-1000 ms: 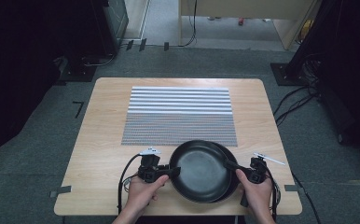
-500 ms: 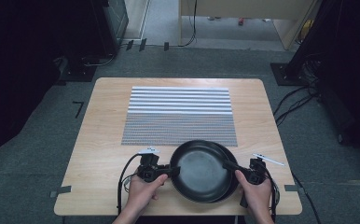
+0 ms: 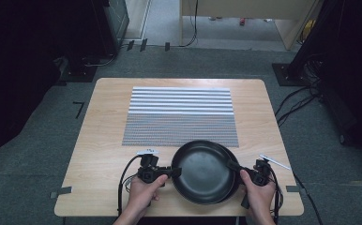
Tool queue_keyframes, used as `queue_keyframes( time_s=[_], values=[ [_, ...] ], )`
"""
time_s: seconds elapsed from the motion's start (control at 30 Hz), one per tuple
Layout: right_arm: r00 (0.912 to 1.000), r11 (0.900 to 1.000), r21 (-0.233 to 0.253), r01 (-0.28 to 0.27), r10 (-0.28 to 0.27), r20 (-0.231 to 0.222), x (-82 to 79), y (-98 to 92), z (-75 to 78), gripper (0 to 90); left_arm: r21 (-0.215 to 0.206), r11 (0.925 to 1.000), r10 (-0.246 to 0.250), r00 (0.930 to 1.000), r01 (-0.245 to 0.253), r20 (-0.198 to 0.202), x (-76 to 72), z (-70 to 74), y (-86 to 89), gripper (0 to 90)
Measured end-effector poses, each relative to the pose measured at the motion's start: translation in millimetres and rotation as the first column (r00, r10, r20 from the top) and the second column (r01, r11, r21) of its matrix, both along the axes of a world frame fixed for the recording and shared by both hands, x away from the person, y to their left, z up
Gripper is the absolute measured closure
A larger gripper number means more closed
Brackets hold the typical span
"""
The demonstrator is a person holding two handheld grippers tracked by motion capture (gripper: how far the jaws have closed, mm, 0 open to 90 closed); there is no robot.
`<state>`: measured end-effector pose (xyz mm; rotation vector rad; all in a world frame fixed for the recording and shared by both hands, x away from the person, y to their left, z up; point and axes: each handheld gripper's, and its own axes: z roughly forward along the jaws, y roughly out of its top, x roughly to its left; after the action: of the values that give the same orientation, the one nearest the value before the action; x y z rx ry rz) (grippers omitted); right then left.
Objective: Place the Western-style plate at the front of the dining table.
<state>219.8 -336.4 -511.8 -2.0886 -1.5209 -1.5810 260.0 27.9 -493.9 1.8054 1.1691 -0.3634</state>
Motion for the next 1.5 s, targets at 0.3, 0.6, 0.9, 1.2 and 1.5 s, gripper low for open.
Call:
queue_keyframes(
  time_s=[0.3, 0.6, 0.9, 1.2, 1.5],
  values=[
    [0.9997, 1.0, -0.009, -0.003, 0.003, 0.023, 1.1, 1.0, 6.9, 82.3, -0.021, 0.9998, 0.006, 0.9999, -0.007, -0.014, 1.5, 1.8, 1.7, 74.3],
    [0.9988, 0.999, -0.029, -0.034, 0.035, 0.033, 10.4, 2.9, 17.2, 80.8, -0.041, 0.9988, 0.026, 0.9994, -0.027, -0.023, 8.6, 7.4, 5.5, 77.1],
    [0.9986, 0.998, -0.03, -0.051, 0.052, 0.007, 17.5, 5.9, 16.1, 80.0, -0.041, 0.9979, 0.049, 0.9984, -0.05, -0.027, 15.0, 11.7, 7.5, 78.7],
    [0.9984, 0.998, -0.032, -0.054, 0.054, 0.015, 22.3, 5.0, 24.4, 80.0, -0.061, 0.9966, 0.054, 0.9978, -0.056, -0.037, 20.2, 13.5, 7.7, 79.2],
    [0.9966, 0.996, -0.05, -0.077, 0.078, 0.024, 35.1, 10.5, 34.7, 79.9, -0.082, 0.9939, 0.07, 0.9963, -0.074, -0.049, 25.9, 16.0, 15.3, 79.5]
  ],
)
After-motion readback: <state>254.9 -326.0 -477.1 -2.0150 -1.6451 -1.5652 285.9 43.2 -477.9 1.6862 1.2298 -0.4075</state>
